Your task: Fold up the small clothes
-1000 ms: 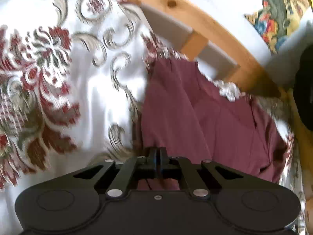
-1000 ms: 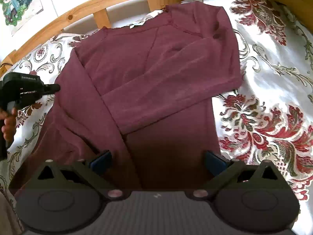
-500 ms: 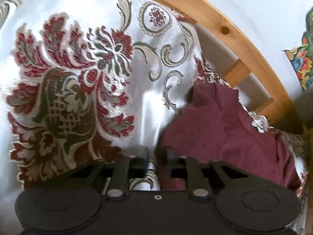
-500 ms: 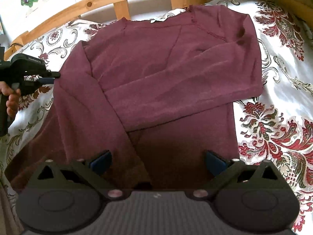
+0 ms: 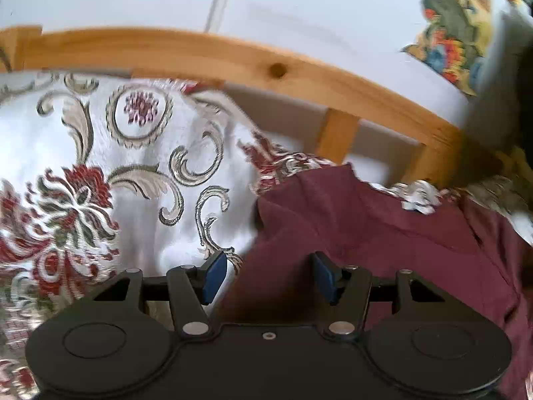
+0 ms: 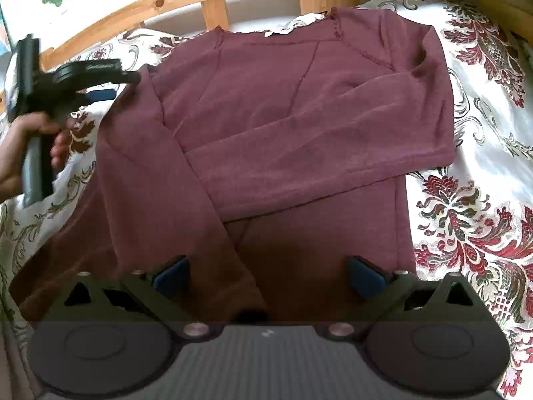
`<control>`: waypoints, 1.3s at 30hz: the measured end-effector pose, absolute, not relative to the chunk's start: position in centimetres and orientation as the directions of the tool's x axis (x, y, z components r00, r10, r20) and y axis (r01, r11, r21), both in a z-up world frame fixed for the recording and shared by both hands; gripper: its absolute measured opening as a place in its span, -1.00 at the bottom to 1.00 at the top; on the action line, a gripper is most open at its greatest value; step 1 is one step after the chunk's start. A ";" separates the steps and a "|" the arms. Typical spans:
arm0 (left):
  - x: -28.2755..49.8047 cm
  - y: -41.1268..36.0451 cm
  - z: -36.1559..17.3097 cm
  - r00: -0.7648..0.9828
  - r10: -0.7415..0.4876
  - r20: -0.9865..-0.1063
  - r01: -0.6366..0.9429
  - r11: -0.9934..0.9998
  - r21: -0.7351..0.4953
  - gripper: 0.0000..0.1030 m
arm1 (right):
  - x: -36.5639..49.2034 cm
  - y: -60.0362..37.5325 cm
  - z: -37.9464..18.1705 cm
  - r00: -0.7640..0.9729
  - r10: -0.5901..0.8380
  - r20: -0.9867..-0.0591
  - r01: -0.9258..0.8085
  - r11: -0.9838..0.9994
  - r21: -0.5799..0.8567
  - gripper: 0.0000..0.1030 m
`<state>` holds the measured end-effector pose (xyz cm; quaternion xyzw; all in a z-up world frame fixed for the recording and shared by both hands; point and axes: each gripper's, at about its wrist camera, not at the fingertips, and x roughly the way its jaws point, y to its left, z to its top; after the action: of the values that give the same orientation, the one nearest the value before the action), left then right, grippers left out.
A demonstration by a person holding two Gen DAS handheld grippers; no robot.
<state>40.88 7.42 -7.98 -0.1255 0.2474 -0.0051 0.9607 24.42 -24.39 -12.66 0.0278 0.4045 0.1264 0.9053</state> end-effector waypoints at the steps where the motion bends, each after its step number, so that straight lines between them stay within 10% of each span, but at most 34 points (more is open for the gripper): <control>1: 41.6 7.6 -8.2 0.877 -0.058 -0.477 -0.073 0.965 -0.252 0.15 | 24.5 -24.4 -12.7 0.639 0.251 -0.727 -0.205 0.967 0.153 1.00; 11: 43.3 9.8 -9.4 0.846 0.067 -0.528 -0.224 0.945 -0.239 0.13 | 24.9 -24.1 -13.1 0.632 0.244 -0.735 -0.205 0.968 0.145 1.00; 20: 40.8 8.3 -8.1 0.858 0.072 -0.509 -0.216 0.949 -0.229 0.62 | 24.4 -24.4 -12.7 0.666 0.221 -0.712 -0.191 0.974 0.124 1.00; 39: 27.2 7.6 -4.3 0.822 -0.039 -0.568 -0.194 0.918 -0.345 0.98 | 18.1 -29.6 -5.5 0.895 0.080 -0.438 -0.055 0.996 0.069 1.00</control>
<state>27.21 7.61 -4.28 -0.1976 0.2952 0.0414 0.9338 18.06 -29.56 -5.51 0.0274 0.2262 0.0345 0.9731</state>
